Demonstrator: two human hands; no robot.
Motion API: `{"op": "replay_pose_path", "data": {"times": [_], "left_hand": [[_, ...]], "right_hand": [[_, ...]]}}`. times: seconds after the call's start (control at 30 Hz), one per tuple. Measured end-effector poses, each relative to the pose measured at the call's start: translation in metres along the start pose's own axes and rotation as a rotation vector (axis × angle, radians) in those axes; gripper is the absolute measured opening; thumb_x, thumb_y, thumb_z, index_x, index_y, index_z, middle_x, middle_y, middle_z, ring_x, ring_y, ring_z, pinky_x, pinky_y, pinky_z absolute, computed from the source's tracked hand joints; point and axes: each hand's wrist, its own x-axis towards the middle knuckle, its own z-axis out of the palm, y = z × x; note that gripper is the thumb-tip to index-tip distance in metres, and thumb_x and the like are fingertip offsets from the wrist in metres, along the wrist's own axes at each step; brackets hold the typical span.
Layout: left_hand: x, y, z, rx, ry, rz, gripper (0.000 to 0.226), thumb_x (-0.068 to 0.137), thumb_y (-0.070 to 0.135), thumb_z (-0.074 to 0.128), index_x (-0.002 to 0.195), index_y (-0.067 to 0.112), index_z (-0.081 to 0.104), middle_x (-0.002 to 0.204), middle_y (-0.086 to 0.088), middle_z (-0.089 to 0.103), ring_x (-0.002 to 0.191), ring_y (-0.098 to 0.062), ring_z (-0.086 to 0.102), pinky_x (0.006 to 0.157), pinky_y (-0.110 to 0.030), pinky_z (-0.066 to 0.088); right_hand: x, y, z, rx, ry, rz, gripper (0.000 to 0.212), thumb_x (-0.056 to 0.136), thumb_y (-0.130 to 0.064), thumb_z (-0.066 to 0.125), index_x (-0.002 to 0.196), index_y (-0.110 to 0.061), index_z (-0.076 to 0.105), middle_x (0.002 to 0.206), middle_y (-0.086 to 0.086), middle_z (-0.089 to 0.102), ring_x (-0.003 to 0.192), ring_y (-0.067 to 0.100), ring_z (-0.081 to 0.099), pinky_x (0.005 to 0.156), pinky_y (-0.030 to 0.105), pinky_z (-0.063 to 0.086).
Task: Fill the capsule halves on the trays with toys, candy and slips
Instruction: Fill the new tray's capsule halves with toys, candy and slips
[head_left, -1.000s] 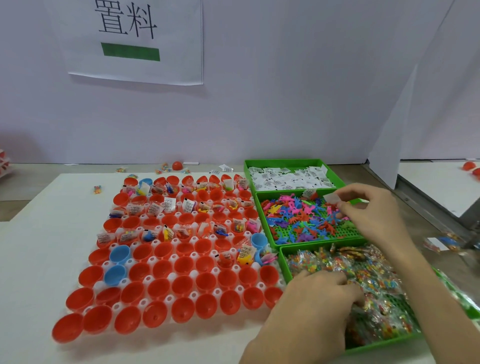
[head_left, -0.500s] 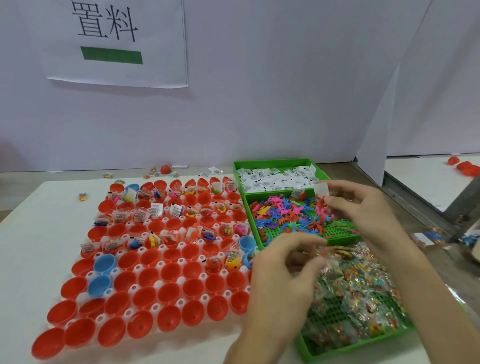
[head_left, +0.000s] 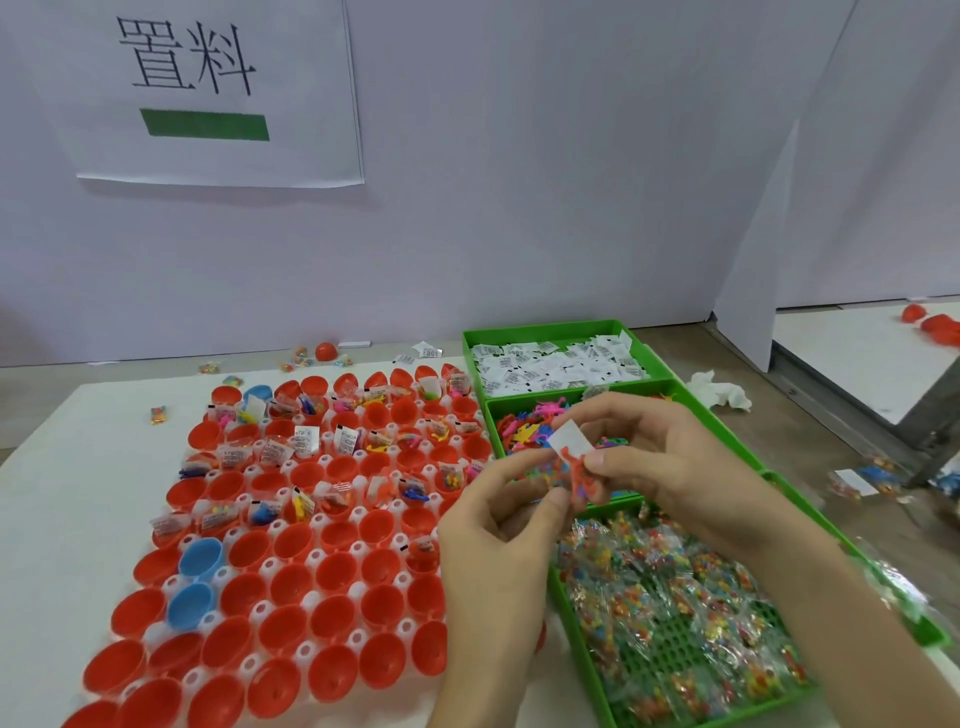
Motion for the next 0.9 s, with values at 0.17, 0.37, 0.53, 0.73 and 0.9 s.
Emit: {"op": "replay_pose_path", "data": {"times": [0.17, 0.37, 0.53, 0.73, 0.9], "left_hand": [[0.000, -0.001, 0.003, -0.026, -0.020, -0.040, 0.025, 0.089, 0.003, 0.071, 0.105, 0.022, 0.073, 0.088, -0.008, 0.078, 0.085, -0.022, 0.076, 0.075, -0.024, 0.060], [0.003, -0.004, 0.001, 0.037, 0.096, -0.003, 0.037, 0.079, -0.001, 0.079, 0.094, 0.032, 0.077, 0.086, -0.011, 0.074, 0.073, -0.016, 0.073, 0.068, -0.020, 0.058], [0.005, 0.000, -0.001, 0.076, 0.114, 0.053, 0.040, 0.077, -0.002, 0.081, 0.088, 0.037, 0.077, 0.085, -0.005, 0.073, 0.070, -0.008, 0.073, 0.065, -0.013, 0.055], [0.005, -0.002, -0.003, 0.116, 0.106, 0.065, 0.036, 0.077, 0.000, 0.082, 0.097, 0.030, 0.075, 0.089, -0.001, 0.073, 0.071, -0.009, 0.074, 0.069, -0.015, 0.056], [0.005, -0.003, -0.003, 0.119, 0.085, 0.062, 0.038, 0.078, 0.004, 0.081, 0.097, 0.036, 0.075, 0.096, -0.005, 0.075, 0.077, -0.015, 0.076, 0.077, -0.020, 0.058]], "right_hand": [[0.001, -0.001, 0.005, -0.118, 0.059, 0.014, 0.028, 0.088, 0.007, 0.067, 0.111, -0.010, 0.071, 0.094, 0.012, 0.070, 0.069, 0.024, 0.070, 0.067, 0.027, 0.055], [-0.003, -0.007, 0.010, -0.141, 0.049, -0.005, 0.024, 0.084, -0.001, 0.076, 0.101, -0.018, 0.075, 0.092, 0.013, 0.074, 0.074, 0.030, 0.072, 0.070, 0.031, 0.059], [-0.003, -0.009, 0.010, -0.209, 0.064, -0.063, 0.015, 0.089, -0.001, 0.071, 0.092, -0.015, 0.076, 0.083, 0.007, 0.076, 0.066, 0.023, 0.070, 0.068, 0.026, 0.058], [0.002, -0.008, 0.012, -0.372, 0.090, -0.031, 0.018, 0.089, -0.014, 0.073, 0.086, -0.031, 0.077, 0.085, -0.007, 0.076, 0.082, 0.011, 0.071, 0.076, 0.023, 0.057], [0.004, -0.010, 0.013, -0.348, 0.041, -0.011, 0.016, 0.087, -0.010, 0.075, 0.088, -0.025, 0.079, 0.089, -0.003, 0.077, 0.088, 0.015, 0.072, 0.082, 0.031, 0.059]]}}
